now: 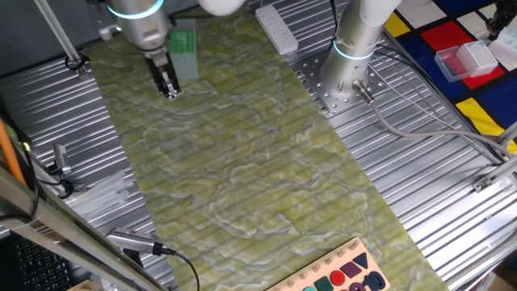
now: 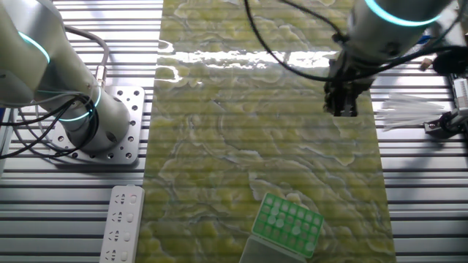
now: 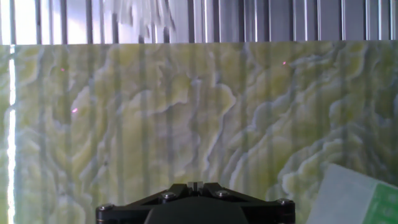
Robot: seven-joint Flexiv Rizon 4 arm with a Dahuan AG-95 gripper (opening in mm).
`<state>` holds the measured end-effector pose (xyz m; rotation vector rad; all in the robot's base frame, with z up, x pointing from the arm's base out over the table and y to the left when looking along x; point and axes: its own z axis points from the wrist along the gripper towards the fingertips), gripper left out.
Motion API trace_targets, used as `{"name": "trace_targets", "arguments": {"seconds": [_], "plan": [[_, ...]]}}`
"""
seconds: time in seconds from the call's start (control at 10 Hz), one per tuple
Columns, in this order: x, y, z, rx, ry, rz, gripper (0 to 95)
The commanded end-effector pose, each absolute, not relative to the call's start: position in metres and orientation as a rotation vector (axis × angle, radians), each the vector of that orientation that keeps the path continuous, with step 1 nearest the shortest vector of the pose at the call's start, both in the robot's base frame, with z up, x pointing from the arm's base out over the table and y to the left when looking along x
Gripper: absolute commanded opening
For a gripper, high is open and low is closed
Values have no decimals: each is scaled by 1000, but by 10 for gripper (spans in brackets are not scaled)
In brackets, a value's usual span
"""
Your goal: Insert a large pipette tip into the holder for large pipette tips
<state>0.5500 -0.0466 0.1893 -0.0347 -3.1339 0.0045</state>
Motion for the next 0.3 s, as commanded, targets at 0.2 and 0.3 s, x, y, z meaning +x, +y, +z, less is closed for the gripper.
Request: {"name": "trace_targets", "arguments": {"seconds": [0.2, 0.3], "plan": [[552, -46, 190, -17, -3123, 0, 0], [552, -46, 190, -16, -3123, 2, 0]]}}
